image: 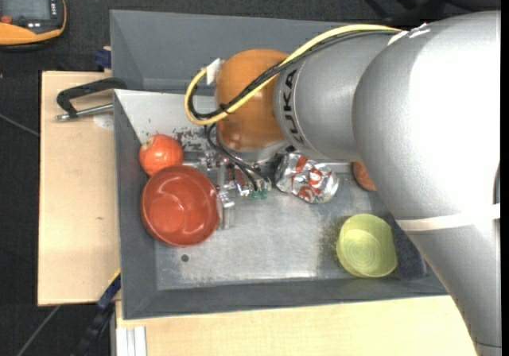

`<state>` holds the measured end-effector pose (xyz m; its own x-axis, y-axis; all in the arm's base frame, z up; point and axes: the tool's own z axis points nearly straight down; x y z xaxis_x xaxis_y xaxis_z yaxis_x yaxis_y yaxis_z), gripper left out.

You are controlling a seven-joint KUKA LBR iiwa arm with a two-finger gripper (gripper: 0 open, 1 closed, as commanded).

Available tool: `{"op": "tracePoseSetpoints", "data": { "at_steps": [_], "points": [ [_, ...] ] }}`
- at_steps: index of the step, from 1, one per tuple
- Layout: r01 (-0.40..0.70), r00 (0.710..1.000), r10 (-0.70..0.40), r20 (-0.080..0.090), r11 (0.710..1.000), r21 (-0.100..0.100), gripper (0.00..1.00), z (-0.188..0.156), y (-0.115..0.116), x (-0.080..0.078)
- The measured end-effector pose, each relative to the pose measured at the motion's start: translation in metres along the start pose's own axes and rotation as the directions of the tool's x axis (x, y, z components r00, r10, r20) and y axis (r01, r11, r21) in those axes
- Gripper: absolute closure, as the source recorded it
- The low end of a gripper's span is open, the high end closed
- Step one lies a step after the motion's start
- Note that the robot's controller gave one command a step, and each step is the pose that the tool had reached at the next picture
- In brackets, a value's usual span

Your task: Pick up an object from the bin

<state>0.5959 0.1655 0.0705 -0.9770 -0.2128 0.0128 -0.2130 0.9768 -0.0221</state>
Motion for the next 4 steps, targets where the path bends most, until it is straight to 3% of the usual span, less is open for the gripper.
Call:
{"op": "tracePoseSetpoints", "data": {
  "at_steps": [1,2,3,4],
  "points": [
    [0.069,0.998,-0.069,0.002,0.998,0.0,0.0,0.0,-0.032,0.006],
    [0.109,0.994,-0.109,0.005,0.994,-0.001,0.0,-0.001,-0.009,0.008],
    [0.214,0.977,-0.214,-0.005,0.977,0.021,0.0,-0.001,0.017,0.006],
    [0.415,0.91,-0.415,-0.008,0.909,0.037,0.0,-0.005,0.024,-0.001]
  ]
}}
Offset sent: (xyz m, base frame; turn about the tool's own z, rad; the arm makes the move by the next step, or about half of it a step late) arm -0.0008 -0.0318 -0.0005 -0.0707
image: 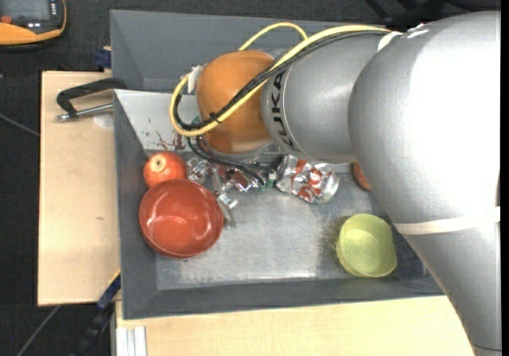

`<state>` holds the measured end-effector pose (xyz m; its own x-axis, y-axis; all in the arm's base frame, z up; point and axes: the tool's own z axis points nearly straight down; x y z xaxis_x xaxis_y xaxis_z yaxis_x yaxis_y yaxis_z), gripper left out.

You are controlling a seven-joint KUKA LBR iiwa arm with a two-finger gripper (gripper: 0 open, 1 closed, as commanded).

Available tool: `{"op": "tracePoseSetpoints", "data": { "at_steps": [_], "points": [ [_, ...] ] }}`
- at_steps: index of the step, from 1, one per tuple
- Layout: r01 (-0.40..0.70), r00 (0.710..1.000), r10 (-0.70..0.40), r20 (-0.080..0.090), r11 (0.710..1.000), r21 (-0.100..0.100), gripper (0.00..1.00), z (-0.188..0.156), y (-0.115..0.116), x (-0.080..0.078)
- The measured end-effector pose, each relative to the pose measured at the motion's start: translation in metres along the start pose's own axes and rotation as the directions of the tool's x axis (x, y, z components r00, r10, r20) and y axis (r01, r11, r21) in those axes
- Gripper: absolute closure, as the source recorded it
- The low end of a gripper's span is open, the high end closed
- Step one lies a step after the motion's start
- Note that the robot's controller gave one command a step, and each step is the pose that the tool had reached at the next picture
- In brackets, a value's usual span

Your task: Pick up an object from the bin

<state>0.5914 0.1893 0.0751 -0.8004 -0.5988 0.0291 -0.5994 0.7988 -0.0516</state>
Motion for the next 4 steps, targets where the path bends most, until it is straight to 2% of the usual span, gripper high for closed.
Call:
{"op": "tracePoseSetpoints", "data": {
  "at_steps": [1,2,3,4],
  "points": [
    [0.157,0.988,-0.157,0.0,0.988,0.006,0.0,0.002,-0.003,-0.013],
    [0.361,0.933,-0.361,0.003,0.933,0.008,0.0,-0.001,0.01,-0.015],
    [0.451,0.892,-0.452,0.013,0.892,0.014,0.0,-0.113,0.06,0.034],
    [0.778,0.627,-0.779,0.013,0.628,0.029,0.0,-0.199,0.041,0.047]
  ]
}}
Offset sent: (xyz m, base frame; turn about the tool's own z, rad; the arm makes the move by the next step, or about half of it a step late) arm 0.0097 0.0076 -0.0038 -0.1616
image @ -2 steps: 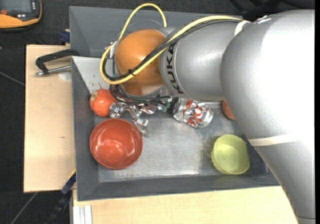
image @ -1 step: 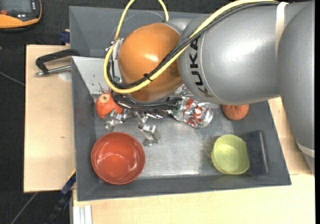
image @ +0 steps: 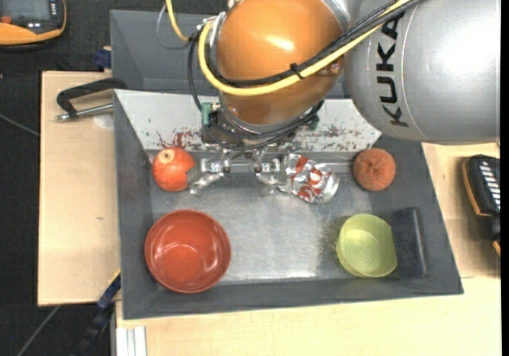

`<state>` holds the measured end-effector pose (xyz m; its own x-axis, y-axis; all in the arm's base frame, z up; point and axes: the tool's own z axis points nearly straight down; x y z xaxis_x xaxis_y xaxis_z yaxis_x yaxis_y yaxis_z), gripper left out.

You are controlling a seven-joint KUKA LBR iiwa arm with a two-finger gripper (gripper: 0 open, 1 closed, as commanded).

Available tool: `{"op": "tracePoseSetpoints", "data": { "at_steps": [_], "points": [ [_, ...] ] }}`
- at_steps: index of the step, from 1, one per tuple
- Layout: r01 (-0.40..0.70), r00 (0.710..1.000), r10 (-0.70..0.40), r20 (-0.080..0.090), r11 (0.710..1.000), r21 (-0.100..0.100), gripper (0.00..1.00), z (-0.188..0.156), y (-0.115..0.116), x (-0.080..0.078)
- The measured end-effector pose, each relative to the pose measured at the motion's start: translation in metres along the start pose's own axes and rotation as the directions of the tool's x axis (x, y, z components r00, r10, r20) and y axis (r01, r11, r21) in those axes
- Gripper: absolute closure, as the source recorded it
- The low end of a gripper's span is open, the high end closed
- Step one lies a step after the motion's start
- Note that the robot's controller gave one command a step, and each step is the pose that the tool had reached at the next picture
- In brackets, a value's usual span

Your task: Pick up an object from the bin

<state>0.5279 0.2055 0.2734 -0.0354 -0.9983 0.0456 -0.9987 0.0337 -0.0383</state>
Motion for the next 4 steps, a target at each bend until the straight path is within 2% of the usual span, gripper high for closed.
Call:
{"op": "tracePoseSetpoints", "data": {
  "at_steps": [1,2,3,4],
  "points": [
    [-0.152,0.988,0.152,-0.001,0.988,-0.006,0.0,0.125,0.025,-0.016],
    [-0.248,0.969,0.248,-0.003,0.969,-0.01,0.0,0.205,0.036,-0.007],
    [-0.38,0.925,0.38,-0.004,0.925,-0.009,0.0,0.205,0.031,0.064],
    [-0.375,0.927,0.375,0.0,0.927,-0.008,1.0,0.203,0.031,0.061]
  ]
}}
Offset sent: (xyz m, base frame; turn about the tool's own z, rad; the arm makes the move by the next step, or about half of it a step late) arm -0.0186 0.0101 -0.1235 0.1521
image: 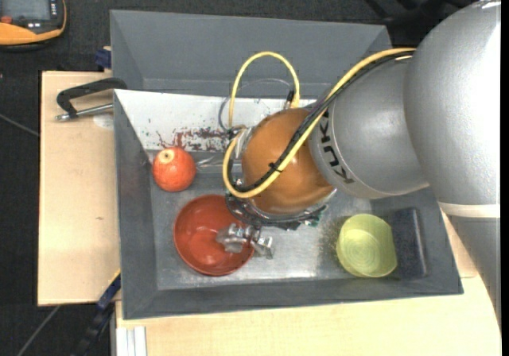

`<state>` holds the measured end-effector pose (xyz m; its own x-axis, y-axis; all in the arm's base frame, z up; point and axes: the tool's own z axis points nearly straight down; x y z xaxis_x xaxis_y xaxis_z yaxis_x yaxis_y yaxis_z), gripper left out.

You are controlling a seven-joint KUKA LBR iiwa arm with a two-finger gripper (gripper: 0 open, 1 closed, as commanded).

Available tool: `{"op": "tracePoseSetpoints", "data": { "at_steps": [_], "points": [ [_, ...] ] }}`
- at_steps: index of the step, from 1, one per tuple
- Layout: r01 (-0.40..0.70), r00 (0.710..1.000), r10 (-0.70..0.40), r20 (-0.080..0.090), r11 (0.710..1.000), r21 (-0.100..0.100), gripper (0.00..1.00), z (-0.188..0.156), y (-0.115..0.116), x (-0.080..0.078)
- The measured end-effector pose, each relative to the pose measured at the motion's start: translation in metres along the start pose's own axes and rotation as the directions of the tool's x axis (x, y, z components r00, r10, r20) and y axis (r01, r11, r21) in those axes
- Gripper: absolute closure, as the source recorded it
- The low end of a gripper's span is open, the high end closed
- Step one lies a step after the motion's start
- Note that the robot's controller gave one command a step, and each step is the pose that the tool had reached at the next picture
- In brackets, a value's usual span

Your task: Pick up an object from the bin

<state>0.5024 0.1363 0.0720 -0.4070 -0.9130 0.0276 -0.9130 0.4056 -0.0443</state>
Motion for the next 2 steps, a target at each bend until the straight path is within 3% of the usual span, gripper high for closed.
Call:
{"op": "tracePoseSetpoints", "data": {
  "at_steps": [1,2],
  "points": [
    [0.613,0.79,-0.613,0.004,0.79,0.006,1.0,-0.032,-0.025,-0.012],
    [0.758,0.652,-0.758,0.002,0.652,0.018,1.0,-0.18,-0.05,0.011]
  ]
}}
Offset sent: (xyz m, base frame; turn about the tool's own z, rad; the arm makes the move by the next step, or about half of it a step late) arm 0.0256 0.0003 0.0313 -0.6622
